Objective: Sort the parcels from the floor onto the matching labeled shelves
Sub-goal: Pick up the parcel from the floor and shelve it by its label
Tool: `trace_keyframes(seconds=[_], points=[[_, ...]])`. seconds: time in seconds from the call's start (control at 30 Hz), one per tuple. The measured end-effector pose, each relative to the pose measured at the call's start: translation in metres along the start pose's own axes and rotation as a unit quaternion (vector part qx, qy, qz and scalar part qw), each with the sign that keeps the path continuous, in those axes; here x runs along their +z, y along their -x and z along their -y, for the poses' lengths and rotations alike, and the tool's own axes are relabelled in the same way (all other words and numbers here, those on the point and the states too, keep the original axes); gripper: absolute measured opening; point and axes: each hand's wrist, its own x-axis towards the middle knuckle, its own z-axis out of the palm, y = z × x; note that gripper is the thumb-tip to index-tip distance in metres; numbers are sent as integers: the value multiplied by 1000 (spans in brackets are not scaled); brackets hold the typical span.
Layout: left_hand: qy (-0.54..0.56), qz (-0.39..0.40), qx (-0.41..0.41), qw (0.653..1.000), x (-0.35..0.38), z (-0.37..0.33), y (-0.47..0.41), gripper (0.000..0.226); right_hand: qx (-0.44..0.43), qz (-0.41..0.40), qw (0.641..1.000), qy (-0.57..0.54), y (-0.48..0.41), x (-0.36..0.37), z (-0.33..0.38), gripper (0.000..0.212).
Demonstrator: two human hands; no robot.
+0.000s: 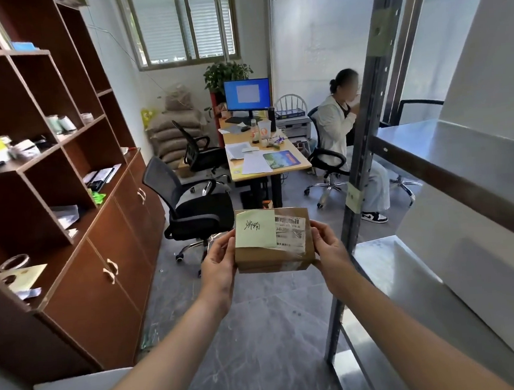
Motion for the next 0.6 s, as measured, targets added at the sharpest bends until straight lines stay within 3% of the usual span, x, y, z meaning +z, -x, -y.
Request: trace_keyframes(seconds=[0.3, 0.6], points=[[7, 45, -38, 998, 4, 15, -65, 21, -5, -51, 999, 15, -45, 9, 2, 23], [4, 75, -59, 995, -38, 5, -169, 18, -6, -69, 998, 14, -114, 80, -17, 24]])
